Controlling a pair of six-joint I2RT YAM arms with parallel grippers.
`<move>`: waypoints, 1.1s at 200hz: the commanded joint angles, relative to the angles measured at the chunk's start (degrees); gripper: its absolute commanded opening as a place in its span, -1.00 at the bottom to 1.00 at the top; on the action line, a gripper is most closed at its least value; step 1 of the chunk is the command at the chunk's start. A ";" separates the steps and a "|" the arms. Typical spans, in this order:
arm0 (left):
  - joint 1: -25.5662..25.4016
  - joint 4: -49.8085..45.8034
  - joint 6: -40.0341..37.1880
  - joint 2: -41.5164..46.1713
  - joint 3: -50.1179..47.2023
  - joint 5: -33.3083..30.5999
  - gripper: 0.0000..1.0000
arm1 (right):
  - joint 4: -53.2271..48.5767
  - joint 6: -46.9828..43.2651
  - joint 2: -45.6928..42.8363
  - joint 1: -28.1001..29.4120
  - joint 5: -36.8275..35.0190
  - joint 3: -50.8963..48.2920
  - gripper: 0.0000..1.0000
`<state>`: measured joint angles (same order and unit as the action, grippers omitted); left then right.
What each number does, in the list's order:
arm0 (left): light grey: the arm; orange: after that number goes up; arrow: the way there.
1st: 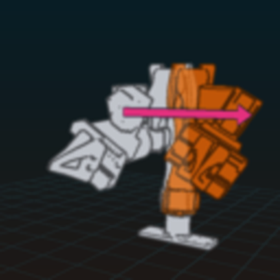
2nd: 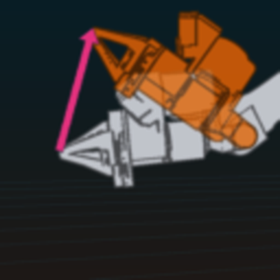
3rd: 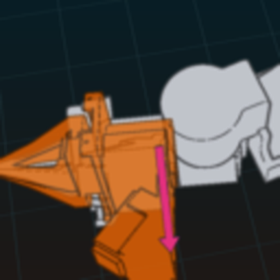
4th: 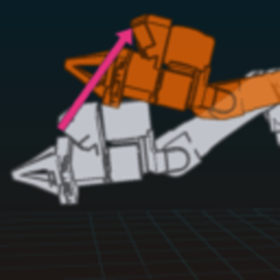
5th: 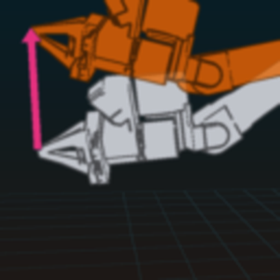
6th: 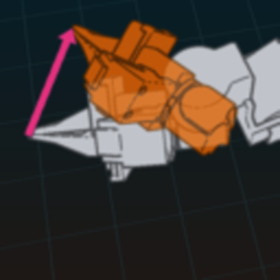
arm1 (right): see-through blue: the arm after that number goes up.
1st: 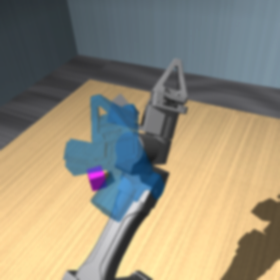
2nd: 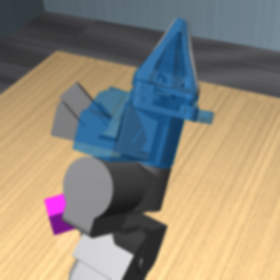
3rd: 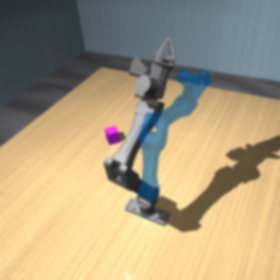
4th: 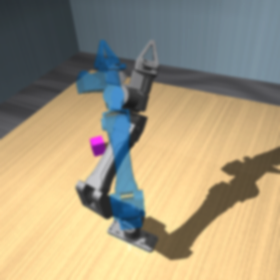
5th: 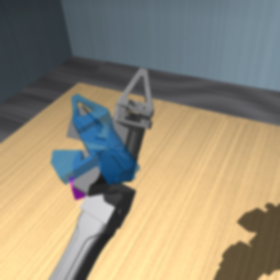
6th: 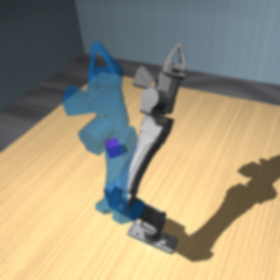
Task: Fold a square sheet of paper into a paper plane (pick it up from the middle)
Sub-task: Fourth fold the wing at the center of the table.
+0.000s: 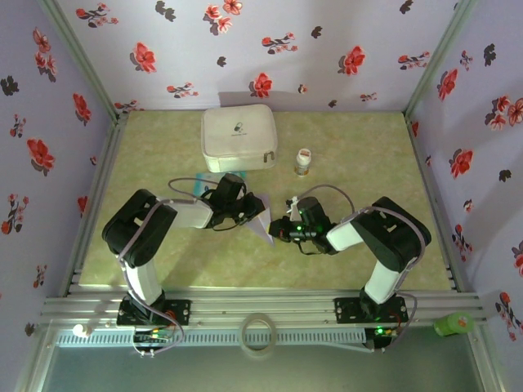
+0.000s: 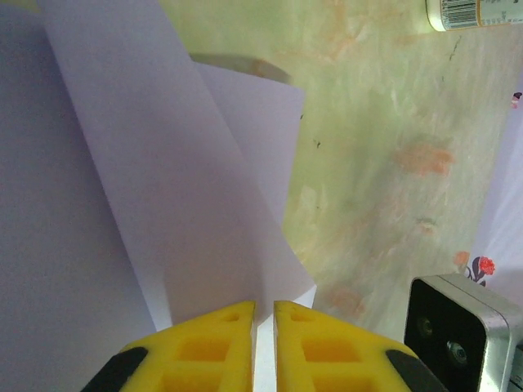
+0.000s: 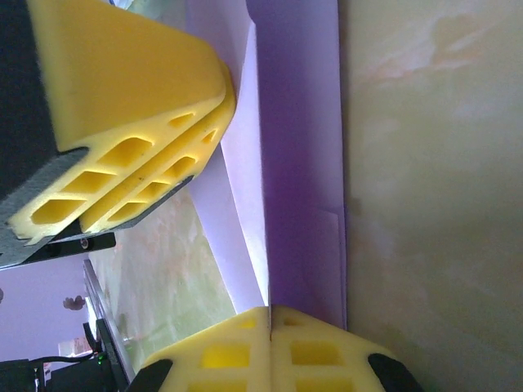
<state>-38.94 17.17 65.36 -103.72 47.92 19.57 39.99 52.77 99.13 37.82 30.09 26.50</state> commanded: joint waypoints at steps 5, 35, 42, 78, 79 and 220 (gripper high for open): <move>0.57 0.23 -1.54 -1.52 1.29 0.33 -0.72 | -5.19 -0.13 1.07 -0.90 -0.44 -0.14 -1.00; 0.64 0.15 -1.66 -2.18 1.69 0.70 -0.72 | -5.36 0.05 1.14 -1.00 -0.63 -0.22 -1.00; 0.69 0.23 -1.71 -2.34 1.68 0.77 -0.72 | -5.36 0.05 1.23 -1.01 -0.64 -0.19 -1.00; 0.83 0.23 -1.90 -2.78 1.74 0.78 -0.72 | -5.36 0.00 1.55 -1.09 -0.48 -0.31 -1.00; 0.85 0.19 -1.90 -2.79 1.74 0.76 -0.72 | -5.36 0.02 1.57 -1.09 -0.52 -0.31 -1.00; 1.02 -1.26 -3.09 -5.52 2.66 1.73 -0.72 | -6.19 0.22 1.71 -1.44 -0.03 -0.01 -0.95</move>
<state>-38.48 17.30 64.03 -107.50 49.69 20.86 39.53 52.80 99.50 37.15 31.55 26.83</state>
